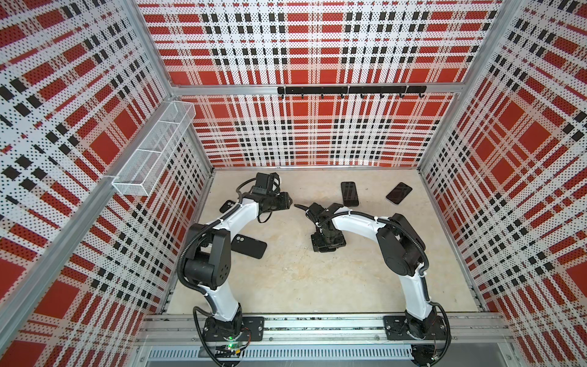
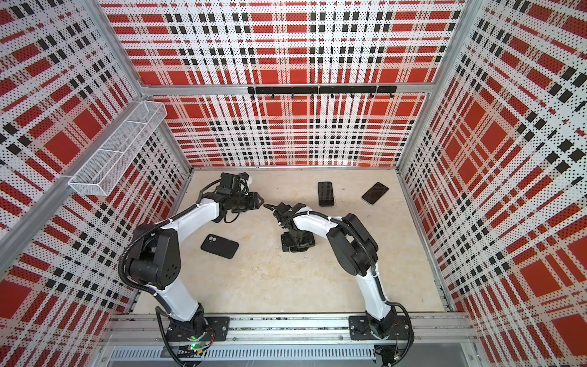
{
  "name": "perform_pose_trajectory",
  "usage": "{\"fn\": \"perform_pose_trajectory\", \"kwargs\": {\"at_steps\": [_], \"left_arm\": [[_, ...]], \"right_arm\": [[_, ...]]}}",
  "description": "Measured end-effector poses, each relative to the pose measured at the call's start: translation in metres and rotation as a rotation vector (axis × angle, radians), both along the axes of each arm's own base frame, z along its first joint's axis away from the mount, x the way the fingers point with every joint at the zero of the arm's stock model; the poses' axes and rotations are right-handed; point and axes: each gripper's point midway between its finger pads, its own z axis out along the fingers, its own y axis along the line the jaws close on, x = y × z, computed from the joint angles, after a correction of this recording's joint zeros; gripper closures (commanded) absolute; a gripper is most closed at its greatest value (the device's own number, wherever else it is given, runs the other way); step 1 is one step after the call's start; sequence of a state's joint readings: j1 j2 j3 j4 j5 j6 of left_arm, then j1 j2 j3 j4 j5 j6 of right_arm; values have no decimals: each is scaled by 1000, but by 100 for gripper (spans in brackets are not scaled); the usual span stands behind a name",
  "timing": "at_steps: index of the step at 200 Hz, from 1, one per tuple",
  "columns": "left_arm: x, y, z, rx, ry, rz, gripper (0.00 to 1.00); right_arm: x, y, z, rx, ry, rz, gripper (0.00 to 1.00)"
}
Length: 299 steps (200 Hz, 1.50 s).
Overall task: Put the phone into the phone case
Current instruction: 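Lower the right gripper and grasp the black phone across its width, then carry the black phone farther away and set it beside another phone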
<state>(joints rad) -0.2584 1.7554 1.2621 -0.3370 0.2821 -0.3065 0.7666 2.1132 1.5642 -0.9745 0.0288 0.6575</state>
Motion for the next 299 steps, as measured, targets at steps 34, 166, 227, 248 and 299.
{"fn": "perform_pose_trajectory", "kwargs": {"at_steps": [34, 166, 227, 248, 299], "left_arm": [[0, 0, 0, -2, 0, -2, 53], [-1, -1, 0, -6, 2, -3, 53], [1, 2, 1, -10, 2, 3, 53], [2, 7, 2, -16, 2, 11, 53], [5, 14, 2, -18, 3, 28, 53]], "right_arm": [[1, -1, 1, -2, -8, -7, 25], [136, -48, 62, 22, -304, -163, 28], [171, -47, 21, 16, -290, -143, 29], [172, -45, 12, 21, -281, -140, 29], [179, -38, 8, 43, -288, -127, 29]]}}
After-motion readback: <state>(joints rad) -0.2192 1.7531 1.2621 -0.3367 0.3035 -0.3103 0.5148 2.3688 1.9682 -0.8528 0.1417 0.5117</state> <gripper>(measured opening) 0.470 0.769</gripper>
